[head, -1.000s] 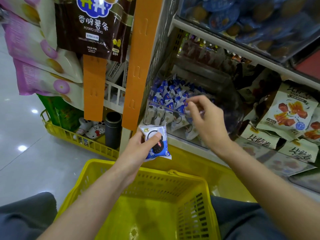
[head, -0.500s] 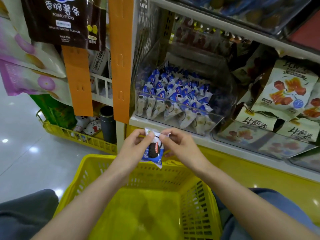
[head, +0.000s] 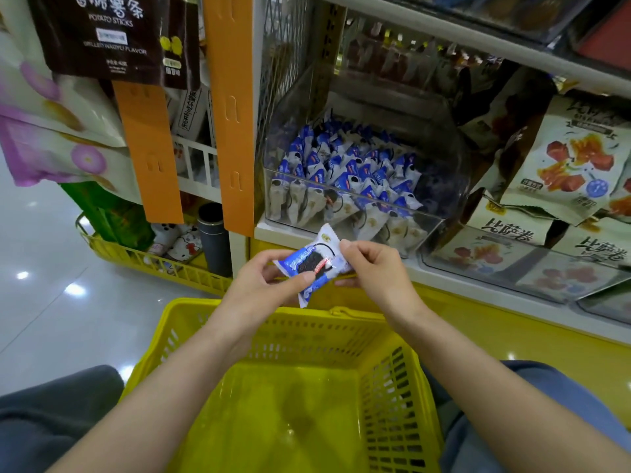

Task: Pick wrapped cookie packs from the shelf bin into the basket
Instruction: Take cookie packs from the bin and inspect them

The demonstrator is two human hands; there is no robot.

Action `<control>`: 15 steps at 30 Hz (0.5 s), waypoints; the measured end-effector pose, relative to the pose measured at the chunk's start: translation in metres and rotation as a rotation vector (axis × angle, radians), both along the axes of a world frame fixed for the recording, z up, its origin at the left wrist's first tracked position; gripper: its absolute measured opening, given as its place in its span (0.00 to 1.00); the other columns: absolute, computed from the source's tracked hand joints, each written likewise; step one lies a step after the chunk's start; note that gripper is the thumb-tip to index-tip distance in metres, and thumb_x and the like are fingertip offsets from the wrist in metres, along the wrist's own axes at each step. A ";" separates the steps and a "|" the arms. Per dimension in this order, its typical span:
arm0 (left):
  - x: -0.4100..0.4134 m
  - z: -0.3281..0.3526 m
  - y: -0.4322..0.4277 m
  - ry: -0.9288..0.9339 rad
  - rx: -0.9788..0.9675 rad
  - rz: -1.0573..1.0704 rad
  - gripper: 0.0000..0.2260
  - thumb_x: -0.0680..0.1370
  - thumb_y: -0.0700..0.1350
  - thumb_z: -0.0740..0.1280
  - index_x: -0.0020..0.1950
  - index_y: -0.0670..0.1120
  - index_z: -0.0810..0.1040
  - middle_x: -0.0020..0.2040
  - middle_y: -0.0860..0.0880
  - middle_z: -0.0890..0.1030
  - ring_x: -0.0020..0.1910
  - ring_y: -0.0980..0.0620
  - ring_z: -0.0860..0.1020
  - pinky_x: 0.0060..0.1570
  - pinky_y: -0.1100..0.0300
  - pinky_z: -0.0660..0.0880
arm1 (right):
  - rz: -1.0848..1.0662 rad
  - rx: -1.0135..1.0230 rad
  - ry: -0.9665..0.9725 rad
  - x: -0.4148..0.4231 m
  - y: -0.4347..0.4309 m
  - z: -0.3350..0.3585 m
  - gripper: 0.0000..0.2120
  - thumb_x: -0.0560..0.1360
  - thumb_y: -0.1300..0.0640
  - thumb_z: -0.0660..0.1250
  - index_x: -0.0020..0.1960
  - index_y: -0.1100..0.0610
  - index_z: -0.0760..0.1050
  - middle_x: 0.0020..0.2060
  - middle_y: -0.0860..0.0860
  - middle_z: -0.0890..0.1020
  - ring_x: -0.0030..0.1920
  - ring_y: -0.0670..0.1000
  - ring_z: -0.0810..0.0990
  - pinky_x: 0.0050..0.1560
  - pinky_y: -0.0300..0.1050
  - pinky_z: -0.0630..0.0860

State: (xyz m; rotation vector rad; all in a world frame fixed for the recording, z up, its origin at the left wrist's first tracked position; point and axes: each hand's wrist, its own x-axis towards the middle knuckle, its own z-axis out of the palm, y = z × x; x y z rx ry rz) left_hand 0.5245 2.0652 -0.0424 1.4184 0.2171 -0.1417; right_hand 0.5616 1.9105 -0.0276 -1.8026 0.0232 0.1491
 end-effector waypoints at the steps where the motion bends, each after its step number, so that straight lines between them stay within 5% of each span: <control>1: 0.001 0.000 0.001 0.007 -0.028 0.035 0.11 0.71 0.41 0.71 0.52 0.49 0.75 0.45 0.49 0.84 0.37 0.57 0.82 0.36 0.65 0.78 | 0.003 0.057 0.044 -0.001 0.000 0.000 0.13 0.79 0.59 0.59 0.40 0.62 0.77 0.37 0.55 0.81 0.33 0.44 0.81 0.31 0.34 0.78; 6: 0.005 -0.002 0.005 -0.001 -0.084 0.165 0.09 0.76 0.45 0.66 0.54 0.45 0.76 0.45 0.47 0.84 0.43 0.54 0.83 0.47 0.58 0.78 | 0.055 0.186 0.223 -0.008 0.003 -0.005 0.09 0.80 0.60 0.57 0.44 0.59 0.72 0.41 0.55 0.82 0.35 0.45 0.83 0.34 0.35 0.79; 10: 0.004 -0.004 0.009 -0.148 0.266 0.187 0.04 0.78 0.43 0.64 0.44 0.46 0.77 0.40 0.47 0.83 0.42 0.50 0.82 0.43 0.55 0.79 | 0.174 -0.018 0.255 -0.011 0.006 -0.008 0.02 0.79 0.63 0.58 0.51 0.59 0.68 0.48 0.59 0.81 0.42 0.48 0.81 0.40 0.36 0.78; 13: 0.005 -0.004 0.012 -0.225 0.405 0.145 0.07 0.78 0.42 0.64 0.40 0.48 0.76 0.38 0.48 0.82 0.40 0.50 0.82 0.40 0.52 0.79 | 0.287 -0.368 0.030 -0.011 0.004 -0.005 0.22 0.74 0.65 0.65 0.66 0.57 0.64 0.62 0.52 0.74 0.59 0.46 0.72 0.49 0.32 0.71; 15: 0.004 -0.005 0.013 -0.282 0.515 0.100 0.07 0.77 0.42 0.65 0.39 0.48 0.77 0.37 0.50 0.81 0.38 0.52 0.80 0.39 0.54 0.77 | 0.334 -0.349 -0.092 -0.014 0.007 -0.001 0.25 0.73 0.63 0.68 0.67 0.56 0.65 0.61 0.49 0.73 0.62 0.44 0.71 0.58 0.33 0.70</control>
